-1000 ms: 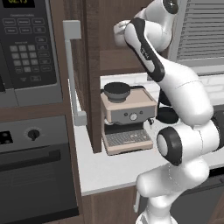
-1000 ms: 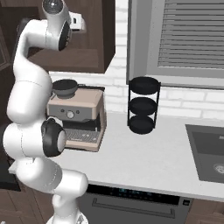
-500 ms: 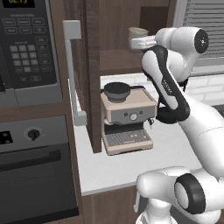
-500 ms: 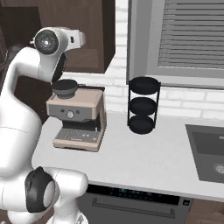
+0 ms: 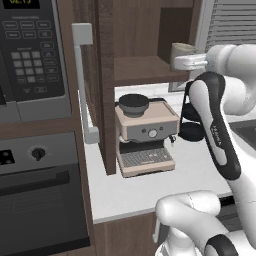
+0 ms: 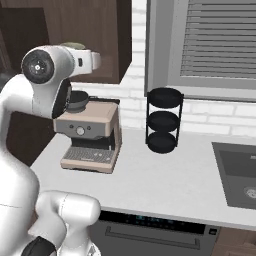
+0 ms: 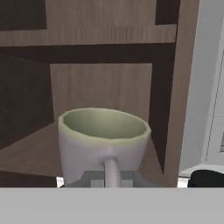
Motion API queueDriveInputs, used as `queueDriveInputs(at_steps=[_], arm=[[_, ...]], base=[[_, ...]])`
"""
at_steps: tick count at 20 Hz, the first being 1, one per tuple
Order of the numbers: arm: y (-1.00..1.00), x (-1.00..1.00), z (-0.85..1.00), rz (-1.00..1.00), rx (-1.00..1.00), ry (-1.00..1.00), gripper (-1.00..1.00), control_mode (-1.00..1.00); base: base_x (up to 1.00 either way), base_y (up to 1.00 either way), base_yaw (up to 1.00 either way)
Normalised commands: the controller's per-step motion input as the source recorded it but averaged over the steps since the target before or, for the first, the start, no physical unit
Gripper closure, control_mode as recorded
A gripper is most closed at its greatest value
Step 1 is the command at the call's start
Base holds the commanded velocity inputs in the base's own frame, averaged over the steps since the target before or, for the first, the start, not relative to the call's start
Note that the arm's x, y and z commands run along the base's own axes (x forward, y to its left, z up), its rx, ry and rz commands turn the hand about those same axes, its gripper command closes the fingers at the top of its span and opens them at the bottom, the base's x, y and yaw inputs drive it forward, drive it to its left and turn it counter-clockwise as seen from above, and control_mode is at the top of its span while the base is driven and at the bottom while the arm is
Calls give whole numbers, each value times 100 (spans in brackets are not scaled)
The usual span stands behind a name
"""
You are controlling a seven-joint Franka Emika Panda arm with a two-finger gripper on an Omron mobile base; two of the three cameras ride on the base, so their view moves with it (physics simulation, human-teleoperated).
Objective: Gather all objects into one cabinet and sort the glasses and bowls to opposite sides.
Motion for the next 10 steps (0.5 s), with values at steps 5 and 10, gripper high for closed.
queueDriveInputs(at_steps=[5, 10], arm=[[-69, -100, 0, -33, 0, 7, 100, -100], [-54, -99, -18, -17, 0, -4, 100, -100]], base=[[0, 0, 0], [0, 0, 0]])
